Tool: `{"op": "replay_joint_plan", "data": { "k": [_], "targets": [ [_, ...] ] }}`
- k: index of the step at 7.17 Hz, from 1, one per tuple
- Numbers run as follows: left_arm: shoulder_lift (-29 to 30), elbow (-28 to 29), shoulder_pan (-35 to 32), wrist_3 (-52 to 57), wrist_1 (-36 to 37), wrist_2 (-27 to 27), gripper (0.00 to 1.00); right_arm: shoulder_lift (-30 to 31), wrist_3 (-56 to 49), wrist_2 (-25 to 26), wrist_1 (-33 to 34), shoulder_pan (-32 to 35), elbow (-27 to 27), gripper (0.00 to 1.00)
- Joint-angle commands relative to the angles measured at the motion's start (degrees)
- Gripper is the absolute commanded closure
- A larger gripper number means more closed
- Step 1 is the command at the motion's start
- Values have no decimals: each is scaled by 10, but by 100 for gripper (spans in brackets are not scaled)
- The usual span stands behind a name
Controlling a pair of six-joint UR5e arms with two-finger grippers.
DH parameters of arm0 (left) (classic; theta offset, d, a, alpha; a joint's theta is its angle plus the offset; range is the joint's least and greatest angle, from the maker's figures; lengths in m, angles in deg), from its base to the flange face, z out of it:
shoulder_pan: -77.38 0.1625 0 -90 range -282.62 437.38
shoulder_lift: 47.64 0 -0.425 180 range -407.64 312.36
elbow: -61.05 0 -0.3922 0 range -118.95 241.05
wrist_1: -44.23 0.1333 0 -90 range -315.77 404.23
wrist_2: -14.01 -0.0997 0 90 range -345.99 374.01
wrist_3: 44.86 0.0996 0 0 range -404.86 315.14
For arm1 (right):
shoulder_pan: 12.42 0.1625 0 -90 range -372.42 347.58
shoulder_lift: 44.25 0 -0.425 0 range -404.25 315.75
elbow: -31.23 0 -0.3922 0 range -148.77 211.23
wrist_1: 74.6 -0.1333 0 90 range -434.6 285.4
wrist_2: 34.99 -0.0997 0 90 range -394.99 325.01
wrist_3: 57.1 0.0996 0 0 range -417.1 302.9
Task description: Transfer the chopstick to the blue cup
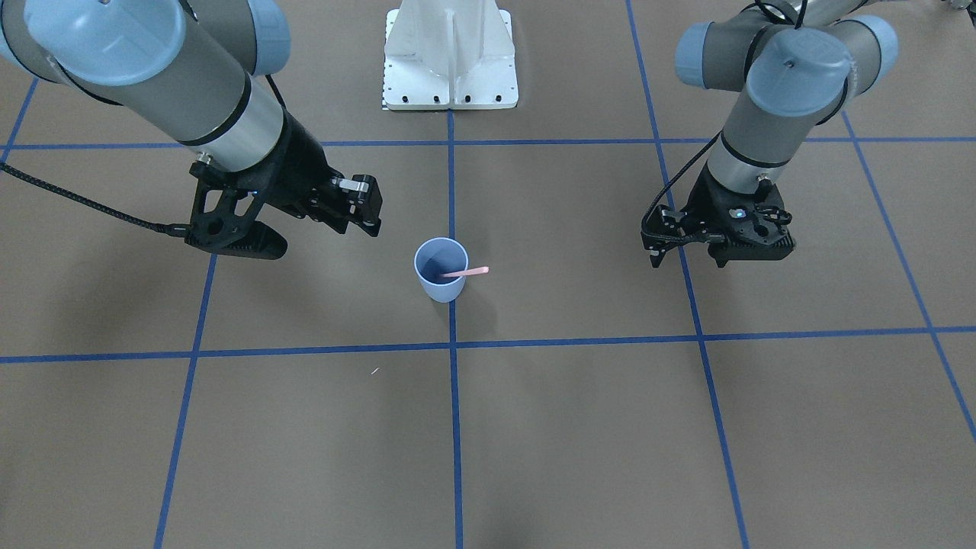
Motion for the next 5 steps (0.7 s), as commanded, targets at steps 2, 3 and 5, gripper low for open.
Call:
{"op": "replay_joint_plan", "data": {
  "k": [2, 3, 5],
  "targets": [
    [-1, 1, 0, 2, 0, 0, 2, 24, 6, -10, 3, 30, -37, 0],
    [-1, 1, 0, 3, 0, 0, 2, 84, -11, -10, 3, 51, -75, 0],
    [-2, 1, -11, 10, 1, 12, 2, 186, -170, -10, 3, 107, -94, 0]
  ]
}}
